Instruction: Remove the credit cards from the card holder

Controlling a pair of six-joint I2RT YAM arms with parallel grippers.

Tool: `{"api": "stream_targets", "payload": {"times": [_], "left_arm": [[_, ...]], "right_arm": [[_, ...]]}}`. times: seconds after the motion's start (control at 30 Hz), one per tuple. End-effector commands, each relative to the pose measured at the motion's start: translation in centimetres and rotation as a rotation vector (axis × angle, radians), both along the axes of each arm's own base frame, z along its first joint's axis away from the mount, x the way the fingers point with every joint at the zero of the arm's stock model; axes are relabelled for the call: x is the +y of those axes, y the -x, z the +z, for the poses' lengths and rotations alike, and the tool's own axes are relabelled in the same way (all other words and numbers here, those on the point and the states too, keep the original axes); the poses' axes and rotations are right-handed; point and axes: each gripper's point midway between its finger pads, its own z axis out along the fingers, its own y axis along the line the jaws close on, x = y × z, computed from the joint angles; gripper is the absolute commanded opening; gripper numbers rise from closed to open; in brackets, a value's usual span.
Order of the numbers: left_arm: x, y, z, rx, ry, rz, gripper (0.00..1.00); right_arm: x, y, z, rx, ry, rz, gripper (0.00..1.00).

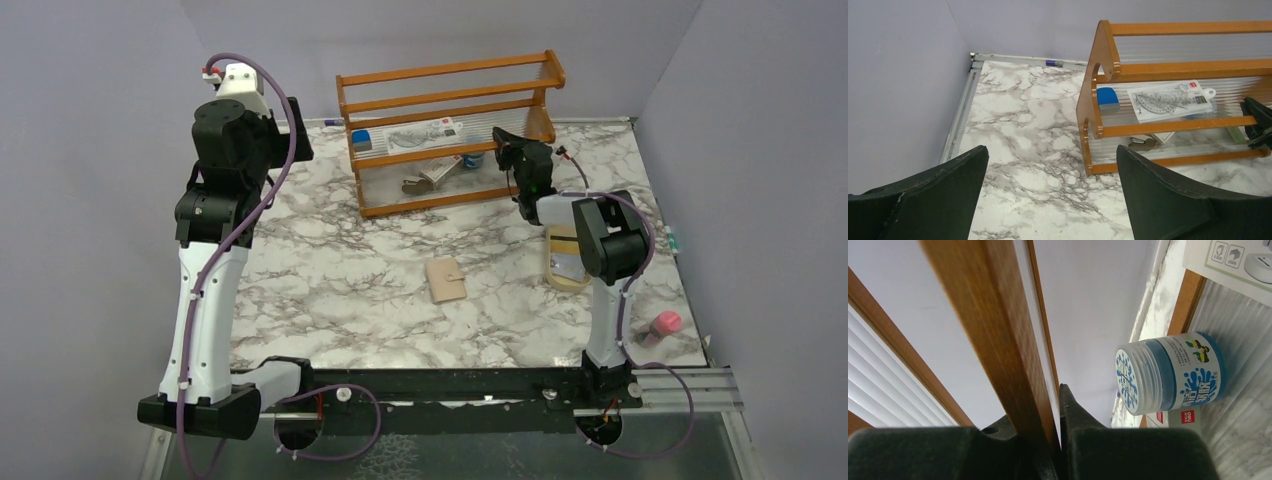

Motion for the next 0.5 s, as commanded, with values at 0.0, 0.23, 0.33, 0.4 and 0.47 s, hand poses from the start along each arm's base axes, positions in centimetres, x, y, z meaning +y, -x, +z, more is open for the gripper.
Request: {"api": "stream_targets", "payload": {"times": [0.0,0.23,0.33,0.4,0.47], "left_arm": [[-1.6,-0.5,0.0,-0.016,0.028,-0.075,0.99],[-2.6,-0.6,-1.0,0.005,0.038,-0.121,0.99],[-3.0,-0.9,-1.3,0.013,0.037,-0.135,0.99],[-3.2,-1.2,-1.4,0.018,0.03,-0.142,0.99],[-3.5,-1.3,-1.6,0.024,0.023,-0.15,0.99]], "right_arm": [[-5.5,-0.6,2.6,-0.056,-0.265,-0.21,0.01],[-8.0,-2.0,2.2,-0.065,-0.297,-0.306,0.01],[-8.5,-2.9,2.3,-0.075,-0.292,-0.326,0.01],[-8.9,-3.6,2.2,-0.078,-0.291,-0.335,0.01],[-9.2,-4.3,2.1,-0.081,-0.28,-0.337,0.01]]}}
